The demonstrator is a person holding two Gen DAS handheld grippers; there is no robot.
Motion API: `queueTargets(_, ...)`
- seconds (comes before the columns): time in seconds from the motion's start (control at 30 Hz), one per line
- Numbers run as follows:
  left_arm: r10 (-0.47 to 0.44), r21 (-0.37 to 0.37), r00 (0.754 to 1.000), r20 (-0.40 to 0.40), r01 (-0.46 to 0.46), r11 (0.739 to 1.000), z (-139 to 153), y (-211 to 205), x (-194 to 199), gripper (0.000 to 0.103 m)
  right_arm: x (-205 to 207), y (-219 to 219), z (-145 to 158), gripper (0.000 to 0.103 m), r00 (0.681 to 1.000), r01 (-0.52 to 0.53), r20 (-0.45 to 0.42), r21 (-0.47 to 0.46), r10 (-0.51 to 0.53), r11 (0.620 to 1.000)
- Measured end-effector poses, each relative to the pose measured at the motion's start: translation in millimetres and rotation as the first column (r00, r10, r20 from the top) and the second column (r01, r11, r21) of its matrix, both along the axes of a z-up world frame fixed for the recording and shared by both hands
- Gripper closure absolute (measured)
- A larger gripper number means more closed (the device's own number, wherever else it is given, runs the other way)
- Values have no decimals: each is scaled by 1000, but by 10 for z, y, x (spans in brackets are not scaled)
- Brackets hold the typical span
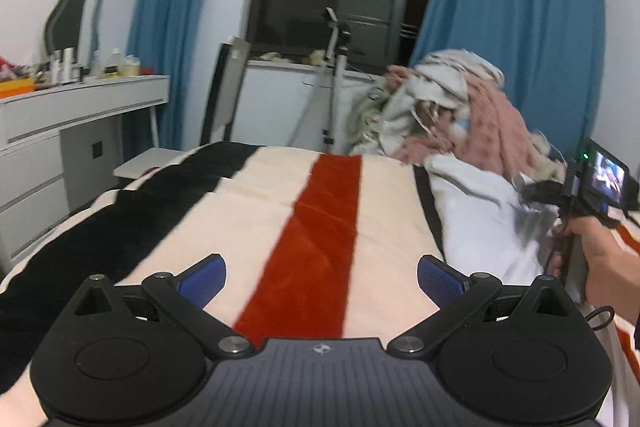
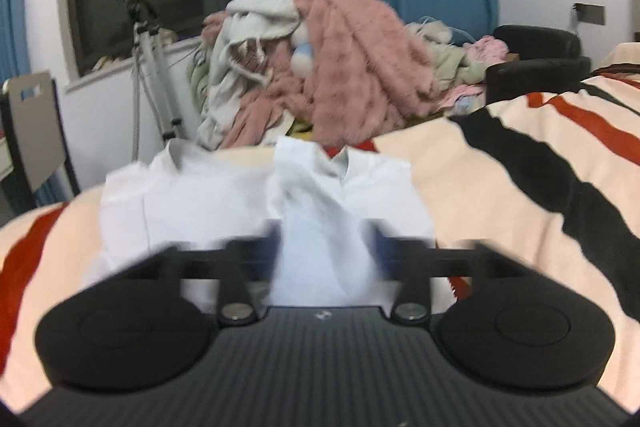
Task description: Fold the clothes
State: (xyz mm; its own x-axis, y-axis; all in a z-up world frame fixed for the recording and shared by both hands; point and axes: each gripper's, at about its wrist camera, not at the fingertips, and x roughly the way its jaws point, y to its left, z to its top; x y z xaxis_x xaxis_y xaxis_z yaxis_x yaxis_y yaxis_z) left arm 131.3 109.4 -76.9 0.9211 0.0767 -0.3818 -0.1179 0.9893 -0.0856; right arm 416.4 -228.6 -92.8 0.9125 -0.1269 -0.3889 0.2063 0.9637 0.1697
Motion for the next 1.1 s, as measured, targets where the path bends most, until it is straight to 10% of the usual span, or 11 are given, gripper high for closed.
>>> queueTargets(0.33, -43, -11, 999, -8, 43, 999, 3, 5, 15, 0, -753, 123, 448, 18, 987, -140, 67, -71, 145, 988)
queueTargets(0.73, -147, 32, 989, 15, 146, 989, 319, -105, -475, 0, -2814, 123, 1132, 18, 965, -227, 125, -59, 232, 972)
queueTargets(1.1, -186, -70, 979, -81, 181, 981, 361, -121, -741, 0, -4153, 61, 864, 18, 978, -181, 107, 28, 177, 983)
